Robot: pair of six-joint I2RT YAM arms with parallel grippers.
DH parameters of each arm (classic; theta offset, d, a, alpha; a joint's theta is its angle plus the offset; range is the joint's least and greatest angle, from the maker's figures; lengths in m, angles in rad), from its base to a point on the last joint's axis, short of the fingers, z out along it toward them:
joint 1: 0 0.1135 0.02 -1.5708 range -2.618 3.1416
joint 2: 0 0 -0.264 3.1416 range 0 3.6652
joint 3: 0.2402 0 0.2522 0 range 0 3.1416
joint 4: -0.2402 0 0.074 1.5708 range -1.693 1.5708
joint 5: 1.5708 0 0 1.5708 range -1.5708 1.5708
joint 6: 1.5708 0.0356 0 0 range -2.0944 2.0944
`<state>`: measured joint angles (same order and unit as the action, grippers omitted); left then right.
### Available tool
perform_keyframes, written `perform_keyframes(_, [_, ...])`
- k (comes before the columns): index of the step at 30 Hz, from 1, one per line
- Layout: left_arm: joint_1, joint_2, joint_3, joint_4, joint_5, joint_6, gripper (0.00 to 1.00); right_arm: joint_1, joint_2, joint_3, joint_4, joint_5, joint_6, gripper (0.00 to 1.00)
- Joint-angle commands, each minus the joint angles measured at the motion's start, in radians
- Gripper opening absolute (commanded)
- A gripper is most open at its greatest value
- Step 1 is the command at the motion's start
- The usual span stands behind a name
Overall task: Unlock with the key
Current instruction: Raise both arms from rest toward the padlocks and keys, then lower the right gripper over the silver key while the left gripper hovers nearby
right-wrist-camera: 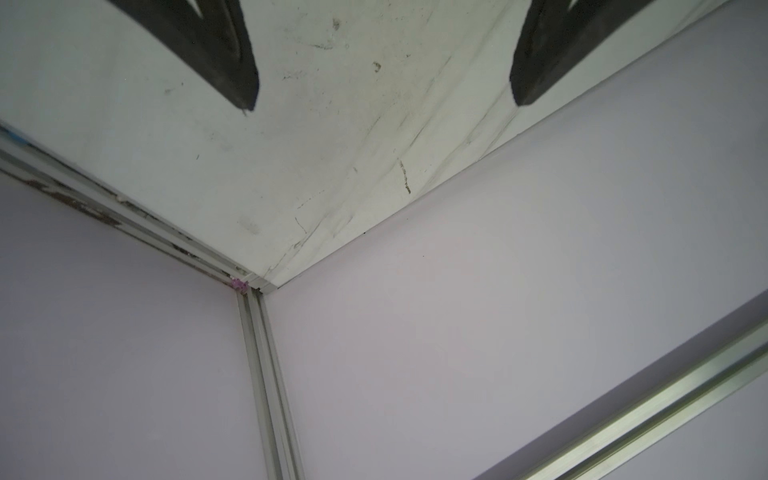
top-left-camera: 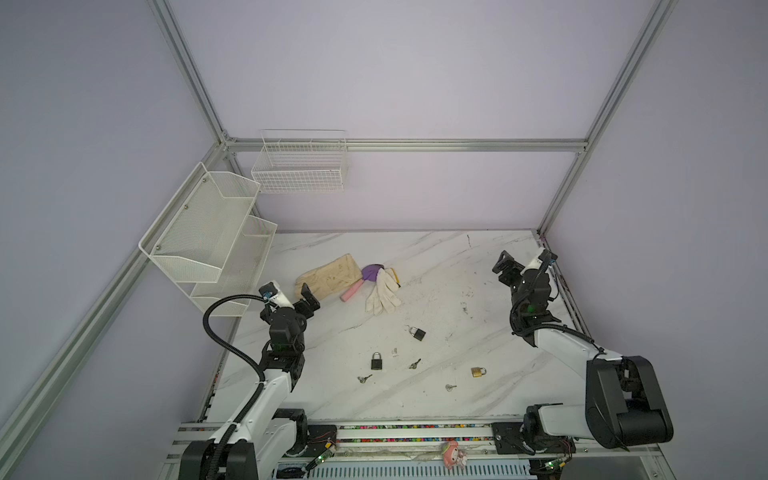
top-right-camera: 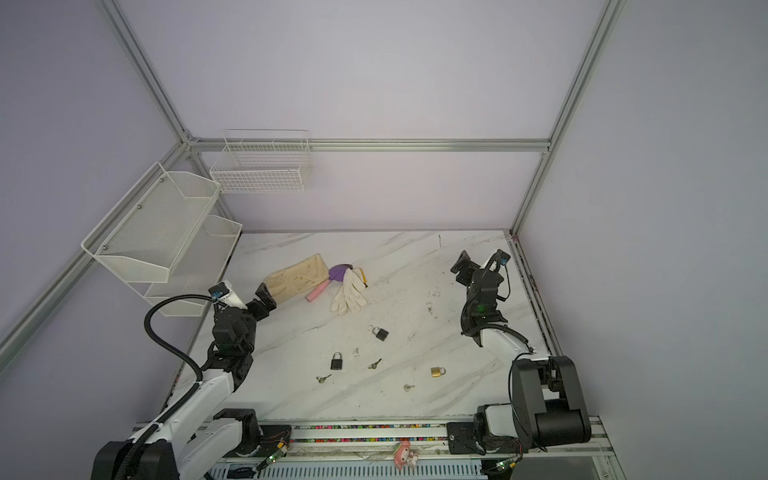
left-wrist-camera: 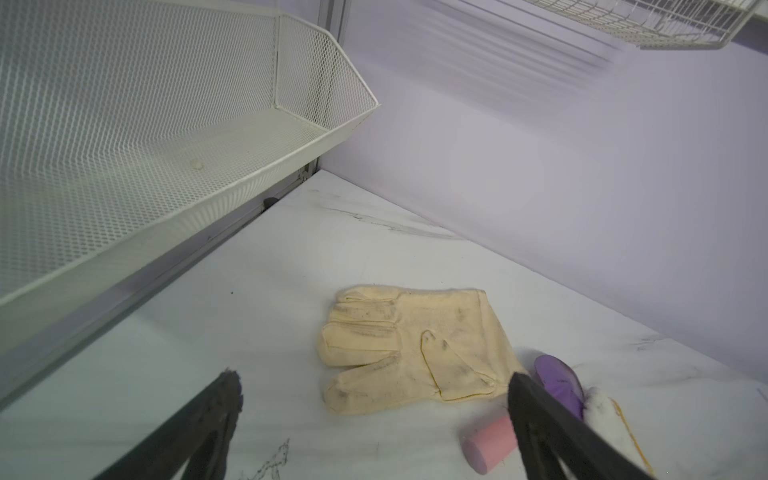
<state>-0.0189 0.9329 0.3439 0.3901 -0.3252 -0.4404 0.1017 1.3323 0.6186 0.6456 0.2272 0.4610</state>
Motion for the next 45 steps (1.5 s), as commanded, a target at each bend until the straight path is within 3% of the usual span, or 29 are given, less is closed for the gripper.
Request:
perform_keyframes(1, [0.008,-0.028,0.069,-0.106,0.095,-0.175,1.00,-0.007,-0.035,0.003,-0.193,-0.088,0.186,0.97])
perform_keyframes(4, [0.008,-0.022,0.124,-0.241,0.122,-0.236,1.00,-0.006,-0.033,0.033,-0.290,-0.160,0.183,0.98])
perform_keyframes(8, [0.007,-0.047,0.169,-0.344,0.251,-0.239,1.00,0.015,-0.025,0.067,-0.377,-0.246,0.170,0.98])
perform_keyframes(12, [0.001,-0.091,0.155,-0.351,0.413,-0.236,1.00,0.100,-0.016,0.130,-0.522,-0.236,0.137,0.98])
perform_keyframes(17, [-0.053,-0.137,0.143,-0.387,0.506,-0.273,1.00,0.253,0.014,0.218,-0.688,-0.197,0.097,0.98])
perform_keyframes(26, [-0.351,-0.105,0.168,-0.450,0.404,-0.286,1.00,0.589,0.086,0.325,-0.903,-0.072,0.123,0.98])
perform_keyframes(30, [-0.428,-0.101,0.153,-0.465,0.359,-0.338,1.00,0.732,0.149,0.332,-0.959,-0.026,0.184,0.98])
perform_keyframes(36, [-0.440,-0.104,0.142,-0.514,0.333,-0.368,1.00,0.898,0.251,0.365,-1.023,0.076,0.266,0.98])
perform_keyframes(45, [-0.453,-0.073,0.167,-0.542,0.357,-0.373,1.00,1.010,0.341,0.374,-1.079,0.145,0.346,0.98])
